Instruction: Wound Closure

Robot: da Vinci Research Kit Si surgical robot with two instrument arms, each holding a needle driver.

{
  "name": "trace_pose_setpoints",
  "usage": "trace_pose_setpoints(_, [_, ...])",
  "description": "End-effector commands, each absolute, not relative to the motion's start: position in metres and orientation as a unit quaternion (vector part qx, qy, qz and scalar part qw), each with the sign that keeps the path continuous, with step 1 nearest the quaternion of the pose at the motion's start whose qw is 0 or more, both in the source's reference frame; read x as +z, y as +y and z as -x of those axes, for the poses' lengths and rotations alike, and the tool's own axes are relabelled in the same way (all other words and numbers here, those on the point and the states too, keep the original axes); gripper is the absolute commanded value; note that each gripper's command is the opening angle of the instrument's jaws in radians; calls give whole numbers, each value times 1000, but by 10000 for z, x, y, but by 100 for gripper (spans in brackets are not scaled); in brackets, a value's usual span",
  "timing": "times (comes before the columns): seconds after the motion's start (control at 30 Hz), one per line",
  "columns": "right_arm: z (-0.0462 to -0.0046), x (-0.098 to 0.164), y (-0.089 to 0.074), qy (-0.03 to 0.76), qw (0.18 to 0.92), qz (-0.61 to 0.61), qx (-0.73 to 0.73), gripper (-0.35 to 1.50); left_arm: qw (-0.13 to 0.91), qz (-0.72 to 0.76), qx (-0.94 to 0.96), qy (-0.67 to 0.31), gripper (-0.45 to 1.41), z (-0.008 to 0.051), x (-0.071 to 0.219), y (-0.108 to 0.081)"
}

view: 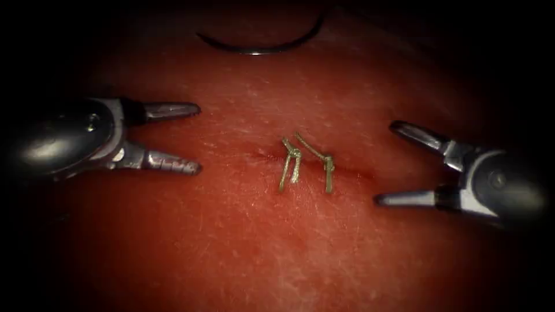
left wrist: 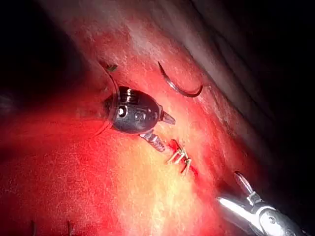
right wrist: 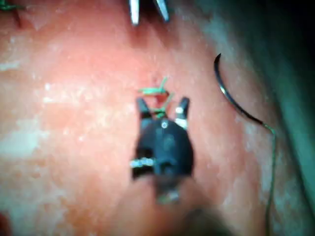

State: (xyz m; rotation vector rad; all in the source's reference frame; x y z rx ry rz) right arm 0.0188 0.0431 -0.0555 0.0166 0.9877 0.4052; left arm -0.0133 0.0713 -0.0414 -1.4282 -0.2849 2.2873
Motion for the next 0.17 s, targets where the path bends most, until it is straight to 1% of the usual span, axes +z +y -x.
trace_pose_setpoints(0.03, [-195,-552,432,475,858,-6,195,91,213,515,824,-103,61,138,-407,712])
trace_pose_setpoints(0.17, [-195,-556,432,488,850,3,200,91,213,515,824,-103,61,138,-407,712])
